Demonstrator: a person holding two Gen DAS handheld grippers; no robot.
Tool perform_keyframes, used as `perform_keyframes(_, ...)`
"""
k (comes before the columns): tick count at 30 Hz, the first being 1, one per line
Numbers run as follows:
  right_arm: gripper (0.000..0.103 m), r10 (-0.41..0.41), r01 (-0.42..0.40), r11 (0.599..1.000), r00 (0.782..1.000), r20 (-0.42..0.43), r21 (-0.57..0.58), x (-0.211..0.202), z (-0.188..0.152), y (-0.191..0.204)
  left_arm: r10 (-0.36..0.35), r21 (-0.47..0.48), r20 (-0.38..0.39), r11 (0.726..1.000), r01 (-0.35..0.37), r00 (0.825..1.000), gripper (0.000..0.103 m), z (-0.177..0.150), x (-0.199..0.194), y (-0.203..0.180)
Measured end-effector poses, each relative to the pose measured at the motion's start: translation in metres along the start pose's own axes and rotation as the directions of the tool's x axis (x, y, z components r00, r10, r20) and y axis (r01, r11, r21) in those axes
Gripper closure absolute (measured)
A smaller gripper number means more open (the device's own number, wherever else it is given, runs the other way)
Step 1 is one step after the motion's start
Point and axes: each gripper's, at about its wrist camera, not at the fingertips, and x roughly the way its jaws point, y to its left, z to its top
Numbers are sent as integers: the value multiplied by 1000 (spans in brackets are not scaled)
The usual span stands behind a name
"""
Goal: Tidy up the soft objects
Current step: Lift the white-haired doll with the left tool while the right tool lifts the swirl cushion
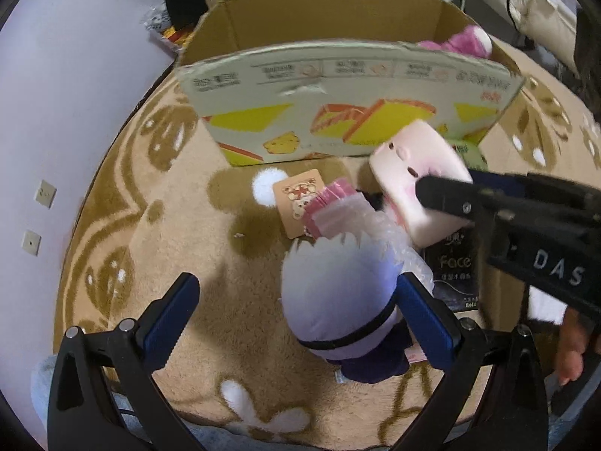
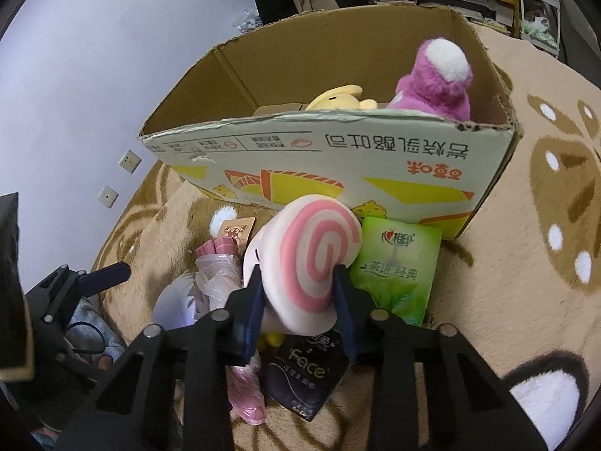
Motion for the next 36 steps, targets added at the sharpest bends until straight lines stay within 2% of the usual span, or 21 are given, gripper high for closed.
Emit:
perform_keyframes(1,70,-2,2,1000,1000,1,-1,-1,1,1,5,12,-10,1000,-5,1000,2,-1,3,-3)
perform_keyframes(3,71,-6,6,1000,1000,3,-6,-2,0,2,1,26,-29,1000,-1,1000,13,-3,7,-7)
perform_keyframes(5,72,-9,9,1000,1000,7,-3,-5,0,2,-54,-2,-36,999,54,998,28,-5,7,-6)
perform_keyframes(6,72,-13,13,1000,1000,9,0,-6,0,2,-92,-25,-42,996,91,995,33,-5,7,-3)
perform_keyframes(7,72,-13,13,1000,1000,12,3,-6,0,2,-133,-48,-48,990,131,990,43,-6,7,0)
perform_keyframes(11,74,-4,4,1000,1000,23,13,-11,0,1,-137,-75,-25,988,135,990,47,-8,2,6)
perform_keyframes(14,75,-3,2,1000,999,50,16,-20,1,2,-57,-72,48,996,60,997,47,-10,-13,11)
perform_keyframes(17,75,20,-23,999,996,90,31,-36,2,1,7,-87,143,996,5,990,47,-7,-33,18)
perform_keyframes(21,75,44,-50,998,987,156,34,-59,2,4,65,-129,255,991,-32,965,47,1,-59,30)
perform_keyframes(25,75,59,-67,997,976,209,29,-78,5,7,131,-133,339,987,-90,932,47,10,-80,38)
perform_keyframes(31,75,67,-74,997,958,279,17,-97,11,16,210,-136,414,976,-168,886,47,28,-95,45)
perform_keyframes(36,75,33,-29,999,941,336,-17,-108,19,26,224,-151,446,973,-174,867,47,48,-105,54)
